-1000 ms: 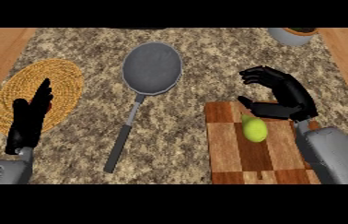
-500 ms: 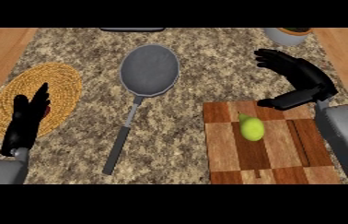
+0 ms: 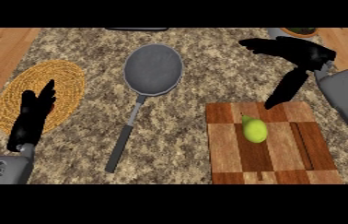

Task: Pick the pear from the cutting board and place it in the pan

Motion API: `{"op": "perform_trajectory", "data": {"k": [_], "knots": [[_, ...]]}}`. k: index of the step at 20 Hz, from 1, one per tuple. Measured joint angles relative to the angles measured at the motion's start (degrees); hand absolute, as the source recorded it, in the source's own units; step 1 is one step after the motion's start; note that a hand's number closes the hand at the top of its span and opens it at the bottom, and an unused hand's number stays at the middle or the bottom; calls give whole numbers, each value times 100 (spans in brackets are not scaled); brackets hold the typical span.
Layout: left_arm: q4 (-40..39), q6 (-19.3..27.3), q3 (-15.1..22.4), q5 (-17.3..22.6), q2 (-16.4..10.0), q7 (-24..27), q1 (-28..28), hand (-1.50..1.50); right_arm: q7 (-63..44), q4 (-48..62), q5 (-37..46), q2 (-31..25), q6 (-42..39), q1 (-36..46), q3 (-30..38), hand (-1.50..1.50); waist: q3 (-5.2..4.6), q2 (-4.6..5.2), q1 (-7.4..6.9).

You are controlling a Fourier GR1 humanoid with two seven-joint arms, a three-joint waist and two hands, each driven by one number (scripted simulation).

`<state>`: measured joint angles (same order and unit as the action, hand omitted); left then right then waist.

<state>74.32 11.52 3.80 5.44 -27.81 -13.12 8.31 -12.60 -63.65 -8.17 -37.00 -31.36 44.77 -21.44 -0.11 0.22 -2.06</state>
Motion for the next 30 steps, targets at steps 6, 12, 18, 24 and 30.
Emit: {"op": "perform_trajectory", "data": {"k": [6,12,18,24,30], "knots": [[-65,-33,-59,-39,-6,51,-7,0,-602,192,646,274,-848,685,-806,-150,2,6,8],[23,-7,-145,-99,38,2,-91,0,-802,328,1214,642,-1445,861,-1255,-150,7,-11,97],[-31,-136,-326,-136,52,38,-148,0,-1055,56,1643,824,-1784,488,-1299,-150,9,-25,171],[-20,-261,-471,-220,134,83,-211,0,-784,-6,2482,958,-1707,91,-1299,-150,10,-20,176],[-44,-353,-590,-349,219,113,-219,0,-458,70,3224,1057,-1722,-189,-1280,-150,11,-20,173]]}}
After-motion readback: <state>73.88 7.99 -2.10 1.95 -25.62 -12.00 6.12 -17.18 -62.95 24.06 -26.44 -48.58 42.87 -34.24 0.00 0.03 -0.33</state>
